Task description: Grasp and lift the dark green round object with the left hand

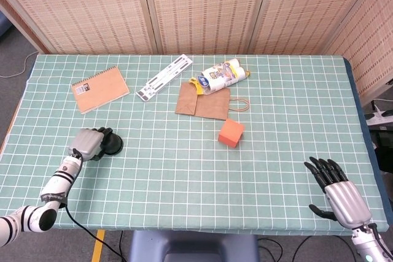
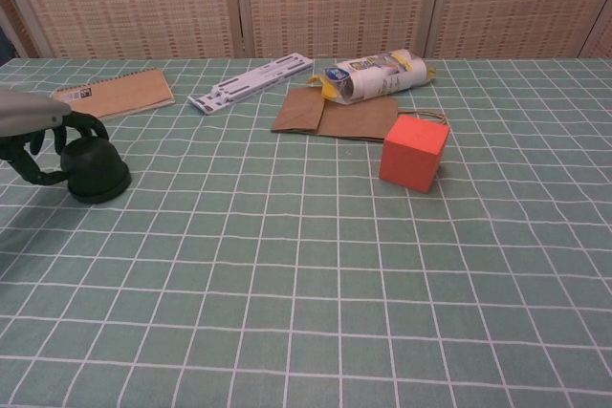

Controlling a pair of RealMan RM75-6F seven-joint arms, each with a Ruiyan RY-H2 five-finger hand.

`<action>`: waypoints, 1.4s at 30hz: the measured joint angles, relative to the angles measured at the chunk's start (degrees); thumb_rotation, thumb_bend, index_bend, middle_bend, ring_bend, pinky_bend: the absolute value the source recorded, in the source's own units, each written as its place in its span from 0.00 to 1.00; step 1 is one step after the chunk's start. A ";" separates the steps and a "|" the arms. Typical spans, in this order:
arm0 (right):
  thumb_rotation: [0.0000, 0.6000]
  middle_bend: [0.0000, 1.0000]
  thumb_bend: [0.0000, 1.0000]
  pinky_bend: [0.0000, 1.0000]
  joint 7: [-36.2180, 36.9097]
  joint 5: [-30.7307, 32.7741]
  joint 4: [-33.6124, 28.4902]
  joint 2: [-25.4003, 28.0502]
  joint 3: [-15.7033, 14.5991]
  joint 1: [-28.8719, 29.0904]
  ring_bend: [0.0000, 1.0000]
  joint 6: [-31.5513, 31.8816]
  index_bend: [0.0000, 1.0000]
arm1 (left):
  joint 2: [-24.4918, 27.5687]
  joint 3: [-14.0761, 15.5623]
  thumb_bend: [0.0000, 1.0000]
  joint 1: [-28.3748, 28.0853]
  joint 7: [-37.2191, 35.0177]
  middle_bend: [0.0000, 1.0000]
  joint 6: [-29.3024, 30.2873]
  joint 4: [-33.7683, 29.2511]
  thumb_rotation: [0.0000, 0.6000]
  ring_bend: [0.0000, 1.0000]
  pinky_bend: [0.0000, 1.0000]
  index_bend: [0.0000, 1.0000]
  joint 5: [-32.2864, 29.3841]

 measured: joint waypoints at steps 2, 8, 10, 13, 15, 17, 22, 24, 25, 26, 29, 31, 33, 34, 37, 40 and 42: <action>1.00 0.00 0.08 0.00 -0.04 -0.02 -0.01 -0.03 0.00 0.01 0.00 -0.01 0.00 | 0.23 -0.17 0.40 0.14 -0.94 0.43 0.04 -0.18 1.00 0.37 0.46 0.49 0.85; 1.00 0.00 0.08 0.00 0.05 -0.15 -0.08 0.05 -0.08 -0.05 0.00 0.10 0.00 | 0.38 -0.35 0.40 0.53 -2.64 0.45 0.47 -0.15 1.00 0.39 0.46 0.51 3.24; 1.00 0.00 0.08 0.00 0.07 -0.13 -0.06 0.08 -0.07 -0.06 0.00 0.12 0.00 | 0.45 -0.54 0.39 0.69 -3.18 0.46 0.85 -0.20 1.00 0.39 0.47 0.51 3.74; 1.00 0.00 0.08 0.00 -0.03 -0.09 -0.02 0.05 -0.06 -0.03 0.00 0.04 0.00 | 0.92 -0.84 0.39 0.94 -3.94 0.46 1.39 -0.88 1.00 0.39 0.47 0.51 4.50; 1.00 0.00 0.08 0.00 -0.07 -0.07 -0.02 0.05 -0.08 0.02 0.00 -0.11 0.00 | 1.29 -0.98 0.39 1.07 -4.19 0.46 1.74 -1.47 1.00 0.40 0.47 0.51 4.91; 1.00 0.00 0.08 0.00 -0.13 -0.09 -0.03 0.07 -0.09 0.04 0.00 -0.14 0.00 | 1.74 -1.11 0.39 1.18 -4.31 0.46 2.04 -2.14 1.00 0.40 0.48 0.51 5.37; 1.00 0.00 0.08 0.00 -0.05 -0.15 -0.06 0.19 -0.09 -0.05 0.00 0.11 0.00 | 2.26 -1.34 0.40 1.46 -4.14 0.47 2.73 -2.79 1.00 0.41 0.48 0.51 5.57; 1.00 0.00 0.08 0.00 -0.15 -0.19 -0.03 0.22 -0.08 -0.07 0.00 0.16 0.00 | 2.50 -1.47 0.40 1.68 -4.00 0.47 3.40 -2.81 1.00 0.41 0.48 0.51 5.59; 1.00 0.00 0.08 0.00 -0.24 -0.22 -0.01 0.26 -0.09 -0.09 0.00 0.20 0.00 | 2.66 -1.53 0.40 1.87 -3.67 0.47 3.99 -2.67 1.00 0.41 0.48 0.51 5.53; 1.00 0.00 0.08 0.00 -0.30 -0.25 -0.01 0.29 -0.10 -0.10 0.00 0.23 0.00 | 2.76 -1.55 0.40 2.06 -3.28 0.47 4.43 -2.42 1.00 0.41 0.48 0.51 5.41; 1.00 0.00 0.08 0.00 -0.34 -0.41 -0.03 0.39 -0.12 -0.16 0.00 0.42 0.00 | 2.94 -1.52 0.39 2.74 -2.05 0.47 5.02 -0.89 1.00 0.41 0.48 0.51 3.89; 1.00 0.00 0.08 0.00 -0.35 -0.54 -0.06 0.44 -0.21 -0.15 0.00 0.35 0.00 | 2.83 -1.47 0.39 3.24 -1.55 0.47 4.92 0.85 1.00 0.41 0.47 0.51 2.07; 1.00 0.00 0.08 0.00 -0.35 -0.69 -0.12 0.49 -0.28 -0.15 0.00 0.35 0.00 | 2.49 -1.42 0.40 3.66 -1.14 0.46 4.71 2.82 1.00 0.40 0.46 0.50 0.48; 1.00 0.00 0.08 0.00 -0.29 -0.77 -0.17 0.52 -0.30 -0.17 0.00 0.45 0.00 | 2.13 -1.34 0.40 3.96 -0.86 0.46 4.49 4.26 1.00 0.40 0.45 0.50 -0.50; 1.00 0.00 0.08 0.00 -0.29 -0.82 -0.21 0.49 -0.23 -0.30 0.00 0.81 0.00 | 0.92 -0.96 0.40 4.76 -0.38 0.46 3.36 7.76 1.00 0.40 0.44 0.49 -2.58; 1.00 0.00 0.08 0.00 -0.45 -0.74 -0.22 0.31 -0.24 -0.27 0.00 0.54 0.00 | 0.17 -0.62 0.40 5.52 -1.21 0.44 1.52 9.08 1.00 0.38 0.42 0.46 -3.39; 1.00 0.00 0.08 0.00 -0.64 -0.79 -0.19 0.14 -0.32 -0.18 0.00 0.23 0.00 | -0.03 -0.36 0.39 5.80 -1.77 0.36 1.26 9.21 1.00 0.32 0.37 0.35 -2.84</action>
